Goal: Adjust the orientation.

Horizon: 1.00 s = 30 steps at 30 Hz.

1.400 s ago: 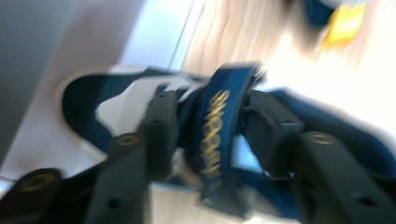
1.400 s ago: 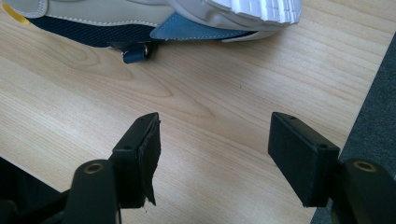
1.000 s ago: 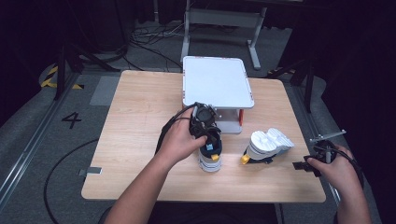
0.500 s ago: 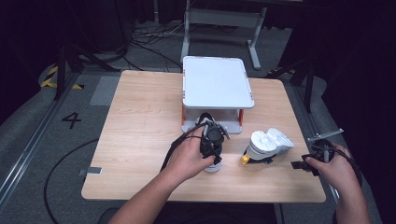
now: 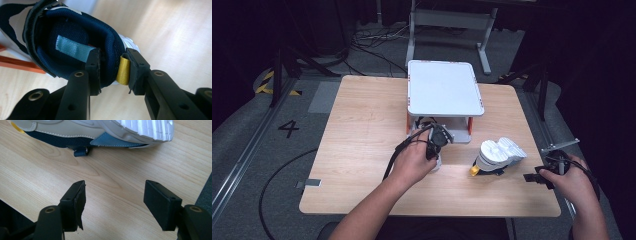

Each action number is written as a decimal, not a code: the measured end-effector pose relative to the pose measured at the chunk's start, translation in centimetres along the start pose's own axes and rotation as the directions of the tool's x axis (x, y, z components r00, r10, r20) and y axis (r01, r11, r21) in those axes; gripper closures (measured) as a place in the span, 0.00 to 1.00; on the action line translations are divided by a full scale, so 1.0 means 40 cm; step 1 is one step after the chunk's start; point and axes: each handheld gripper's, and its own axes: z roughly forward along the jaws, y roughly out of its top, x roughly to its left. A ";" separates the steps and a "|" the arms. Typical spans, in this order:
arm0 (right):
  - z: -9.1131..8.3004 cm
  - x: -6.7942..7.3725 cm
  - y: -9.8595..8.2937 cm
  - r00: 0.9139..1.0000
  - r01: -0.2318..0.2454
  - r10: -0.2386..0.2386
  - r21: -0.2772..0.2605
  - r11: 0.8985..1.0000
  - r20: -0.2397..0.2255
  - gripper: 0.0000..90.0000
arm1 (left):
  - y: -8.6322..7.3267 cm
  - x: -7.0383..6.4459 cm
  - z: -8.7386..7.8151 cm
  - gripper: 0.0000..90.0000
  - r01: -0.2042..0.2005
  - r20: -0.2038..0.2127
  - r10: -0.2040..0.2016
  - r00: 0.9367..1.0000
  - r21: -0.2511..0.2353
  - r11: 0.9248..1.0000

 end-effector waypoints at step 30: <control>-0.002 -0.001 0.019 1.000 0.022 -0.022 -0.017 1.000 -0.002 0.38 | -0.094 0.016 0.024 0.89 0.317 0.195 -0.307 0.932 -0.025 0.948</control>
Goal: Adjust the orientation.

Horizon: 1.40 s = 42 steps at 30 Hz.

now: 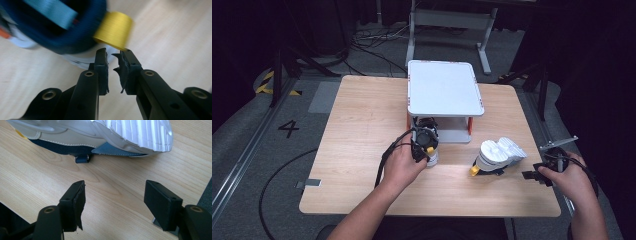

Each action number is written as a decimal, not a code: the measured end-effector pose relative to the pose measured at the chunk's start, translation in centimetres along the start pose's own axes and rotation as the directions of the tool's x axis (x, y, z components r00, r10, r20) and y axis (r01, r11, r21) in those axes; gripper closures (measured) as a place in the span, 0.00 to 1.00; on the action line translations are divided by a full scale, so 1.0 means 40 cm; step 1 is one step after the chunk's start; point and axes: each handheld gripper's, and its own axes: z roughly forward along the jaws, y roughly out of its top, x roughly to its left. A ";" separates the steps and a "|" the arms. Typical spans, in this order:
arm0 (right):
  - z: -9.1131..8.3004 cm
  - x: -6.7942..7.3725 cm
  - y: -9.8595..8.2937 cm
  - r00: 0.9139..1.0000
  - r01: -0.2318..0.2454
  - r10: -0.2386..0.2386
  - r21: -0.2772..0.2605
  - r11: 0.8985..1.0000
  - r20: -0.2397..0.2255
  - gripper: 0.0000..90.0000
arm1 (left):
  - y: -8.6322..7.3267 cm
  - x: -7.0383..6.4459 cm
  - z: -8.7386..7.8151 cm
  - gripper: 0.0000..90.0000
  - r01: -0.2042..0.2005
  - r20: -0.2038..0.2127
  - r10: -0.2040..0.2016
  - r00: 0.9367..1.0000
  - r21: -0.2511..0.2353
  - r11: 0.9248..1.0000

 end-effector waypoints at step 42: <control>-0.007 -0.009 -0.038 1.000 -0.020 0.020 -0.004 1.000 0.010 0.37 | 0.036 0.056 0.076 0.73 -0.040 -0.216 -0.028 0.976 -0.303 0.952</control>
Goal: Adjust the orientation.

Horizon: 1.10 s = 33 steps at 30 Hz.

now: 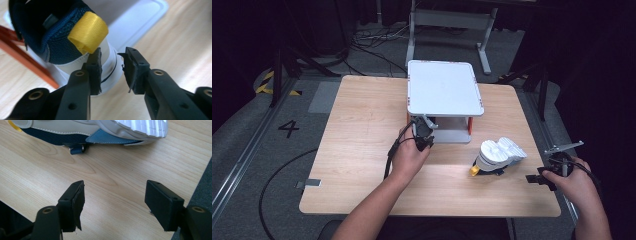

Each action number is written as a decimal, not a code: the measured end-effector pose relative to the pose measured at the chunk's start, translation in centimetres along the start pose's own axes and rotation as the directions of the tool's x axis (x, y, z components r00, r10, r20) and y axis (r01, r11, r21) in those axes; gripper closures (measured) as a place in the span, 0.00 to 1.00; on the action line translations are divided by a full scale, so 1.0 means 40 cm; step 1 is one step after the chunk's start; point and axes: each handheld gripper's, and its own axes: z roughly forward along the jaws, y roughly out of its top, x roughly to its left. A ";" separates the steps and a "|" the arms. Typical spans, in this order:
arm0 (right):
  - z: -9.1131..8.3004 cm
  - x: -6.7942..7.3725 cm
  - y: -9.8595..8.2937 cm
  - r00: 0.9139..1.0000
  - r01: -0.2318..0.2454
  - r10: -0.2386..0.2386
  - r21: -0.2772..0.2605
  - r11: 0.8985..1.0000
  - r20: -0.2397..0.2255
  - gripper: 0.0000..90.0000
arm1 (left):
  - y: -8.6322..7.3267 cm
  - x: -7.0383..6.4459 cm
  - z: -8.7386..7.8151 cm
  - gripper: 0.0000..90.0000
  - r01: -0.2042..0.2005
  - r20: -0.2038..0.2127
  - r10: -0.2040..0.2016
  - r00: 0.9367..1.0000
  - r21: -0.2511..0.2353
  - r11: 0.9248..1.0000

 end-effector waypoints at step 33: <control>-0.005 0.017 0.026 1.000 0.023 -0.022 -0.055 0.998 0.015 0.33 | -0.005 0.055 -0.232 0.37 0.099 -0.030 -0.098 0.995 0.028 0.995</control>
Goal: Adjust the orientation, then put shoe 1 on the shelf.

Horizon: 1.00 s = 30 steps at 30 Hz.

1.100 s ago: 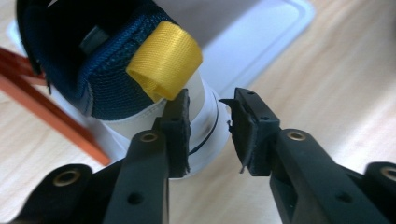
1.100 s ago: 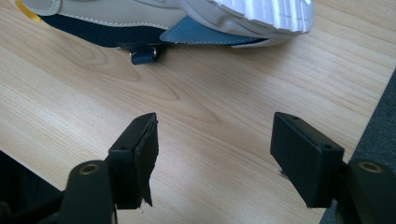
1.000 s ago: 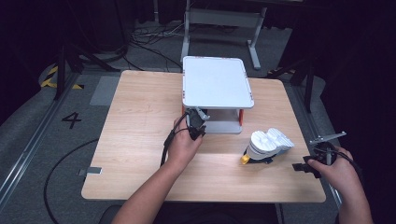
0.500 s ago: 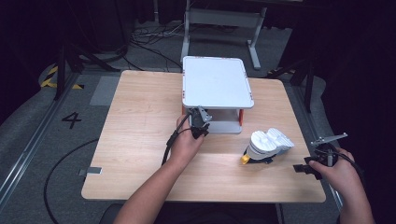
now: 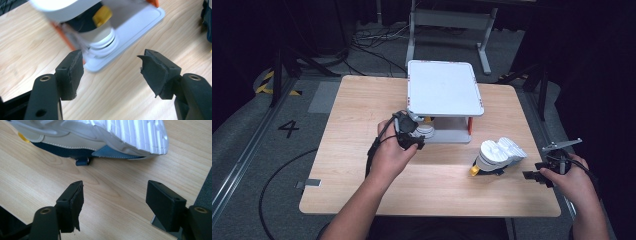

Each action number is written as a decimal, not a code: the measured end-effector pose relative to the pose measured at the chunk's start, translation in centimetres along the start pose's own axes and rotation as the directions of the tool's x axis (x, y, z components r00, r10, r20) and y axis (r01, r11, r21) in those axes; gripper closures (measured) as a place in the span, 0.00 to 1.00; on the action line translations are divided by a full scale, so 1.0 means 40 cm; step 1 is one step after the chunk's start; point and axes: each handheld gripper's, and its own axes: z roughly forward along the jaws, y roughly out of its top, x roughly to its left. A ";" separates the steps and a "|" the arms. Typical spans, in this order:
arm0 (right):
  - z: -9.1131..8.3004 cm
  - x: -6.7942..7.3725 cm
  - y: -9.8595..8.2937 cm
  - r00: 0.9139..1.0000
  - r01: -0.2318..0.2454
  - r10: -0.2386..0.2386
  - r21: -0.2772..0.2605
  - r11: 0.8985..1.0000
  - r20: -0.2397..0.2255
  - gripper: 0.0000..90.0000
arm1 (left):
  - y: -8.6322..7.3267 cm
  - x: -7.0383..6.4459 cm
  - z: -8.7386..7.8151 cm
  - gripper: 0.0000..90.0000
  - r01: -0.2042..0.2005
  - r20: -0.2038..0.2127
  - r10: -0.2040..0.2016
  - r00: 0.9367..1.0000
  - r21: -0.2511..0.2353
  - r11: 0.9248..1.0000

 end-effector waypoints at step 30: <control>-0.011 0.044 0.124 0.996 0.067 -0.078 -0.197 0.978 -0.047 0.86 | -0.198 0.219 -0.027 0.27 0.159 -0.093 -0.139 0.986 0.269 0.950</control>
